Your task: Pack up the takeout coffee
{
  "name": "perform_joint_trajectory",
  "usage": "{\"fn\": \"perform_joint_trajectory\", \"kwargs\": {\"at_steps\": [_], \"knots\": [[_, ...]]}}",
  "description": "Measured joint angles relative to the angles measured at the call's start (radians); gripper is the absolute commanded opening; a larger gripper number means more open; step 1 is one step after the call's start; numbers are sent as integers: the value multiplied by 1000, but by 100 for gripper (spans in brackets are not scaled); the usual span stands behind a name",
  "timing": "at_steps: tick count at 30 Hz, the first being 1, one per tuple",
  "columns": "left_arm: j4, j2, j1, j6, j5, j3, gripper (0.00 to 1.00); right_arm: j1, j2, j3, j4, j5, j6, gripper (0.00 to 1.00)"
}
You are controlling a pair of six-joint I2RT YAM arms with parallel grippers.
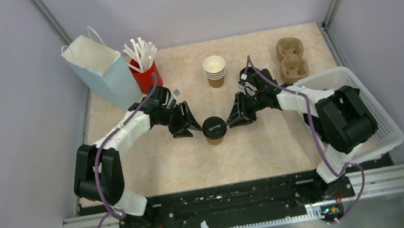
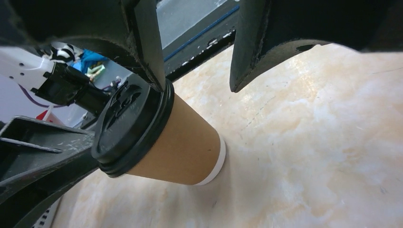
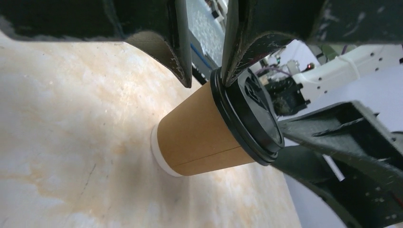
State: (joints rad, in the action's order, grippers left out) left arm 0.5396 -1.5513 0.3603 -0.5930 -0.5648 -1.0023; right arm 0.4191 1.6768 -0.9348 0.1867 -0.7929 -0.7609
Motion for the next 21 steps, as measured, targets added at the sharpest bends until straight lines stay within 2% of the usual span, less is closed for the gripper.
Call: {"fn": "perform_joint_trajectory", "kwargs": {"at_steps": [5,11,12,17,21], "knots": [[37,0,0,12,45,-87,60,0,0,-39,25,42,1,35],[55,0,0,16,60,-98,60,0,0,-93,47,47,7,38],[59,0,0,16,61,-98,63,-1,0,-99,52,47,11,40],[64,14,0,29,55,-97,83,-1,-2,-115,85,43,55,71],[18,21,-1,48,-3,-97,84,0,-10,-99,69,11,78,80]]}}
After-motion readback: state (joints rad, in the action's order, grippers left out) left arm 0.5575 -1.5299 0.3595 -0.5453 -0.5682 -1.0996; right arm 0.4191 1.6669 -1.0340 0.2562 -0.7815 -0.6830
